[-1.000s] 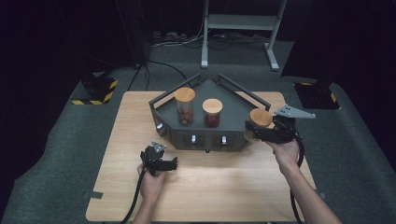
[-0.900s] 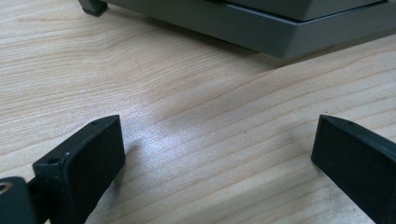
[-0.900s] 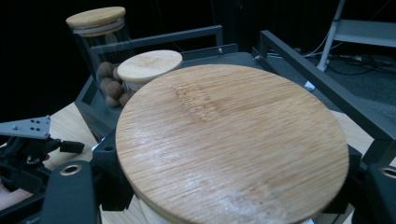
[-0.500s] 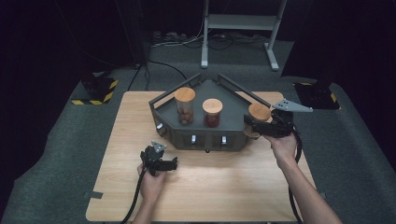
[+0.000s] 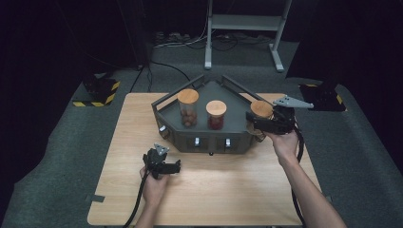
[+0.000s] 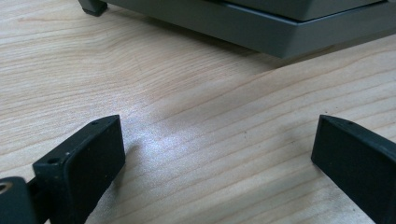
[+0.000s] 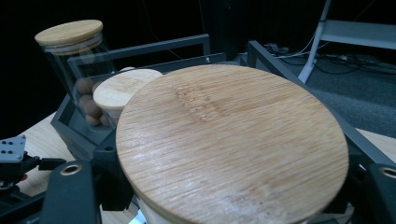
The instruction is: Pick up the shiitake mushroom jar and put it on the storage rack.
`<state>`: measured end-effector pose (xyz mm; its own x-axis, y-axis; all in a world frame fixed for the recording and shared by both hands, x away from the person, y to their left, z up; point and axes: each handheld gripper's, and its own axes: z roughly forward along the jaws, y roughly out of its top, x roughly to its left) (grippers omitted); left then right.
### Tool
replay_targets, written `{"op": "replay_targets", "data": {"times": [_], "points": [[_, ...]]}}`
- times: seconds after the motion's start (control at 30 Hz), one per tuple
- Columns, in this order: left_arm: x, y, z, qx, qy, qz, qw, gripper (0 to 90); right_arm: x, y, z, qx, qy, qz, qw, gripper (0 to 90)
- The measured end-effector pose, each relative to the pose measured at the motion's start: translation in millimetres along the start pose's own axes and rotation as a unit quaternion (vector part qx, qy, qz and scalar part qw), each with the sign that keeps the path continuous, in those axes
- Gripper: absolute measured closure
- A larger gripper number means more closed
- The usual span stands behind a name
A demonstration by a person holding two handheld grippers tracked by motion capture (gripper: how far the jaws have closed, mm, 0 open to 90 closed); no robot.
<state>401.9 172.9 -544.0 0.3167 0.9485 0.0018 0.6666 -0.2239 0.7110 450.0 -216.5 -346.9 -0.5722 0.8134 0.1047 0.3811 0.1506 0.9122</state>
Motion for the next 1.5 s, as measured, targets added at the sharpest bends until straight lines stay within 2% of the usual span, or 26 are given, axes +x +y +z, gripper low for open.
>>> {"op": "replay_targets", "data": {"times": [0.33, 0.73, 1.5], "points": [[-0.1, 0.0, 0.0, 0.000, 0.000, 0.000, 1.0000, 2.6, -4.0, 5.2, 3.7, -0.009, -0.010, 0.010, 0.9999, 25.1], [0.0, 0.0, 0.0, 0.000, 0.000, 0.000, 1.0000, 2.6, -4.7, 7.4, 10.7, -0.009, -0.017, 0.004, 0.9998, 25.1], [0.1, 0.0, 0.0, 0.000, 0.000, 0.000, 1.0000, 2.6, -6.1, 9.5, 38.9, -0.001, -0.034, 0.007, 0.9994, 25.1]]}}
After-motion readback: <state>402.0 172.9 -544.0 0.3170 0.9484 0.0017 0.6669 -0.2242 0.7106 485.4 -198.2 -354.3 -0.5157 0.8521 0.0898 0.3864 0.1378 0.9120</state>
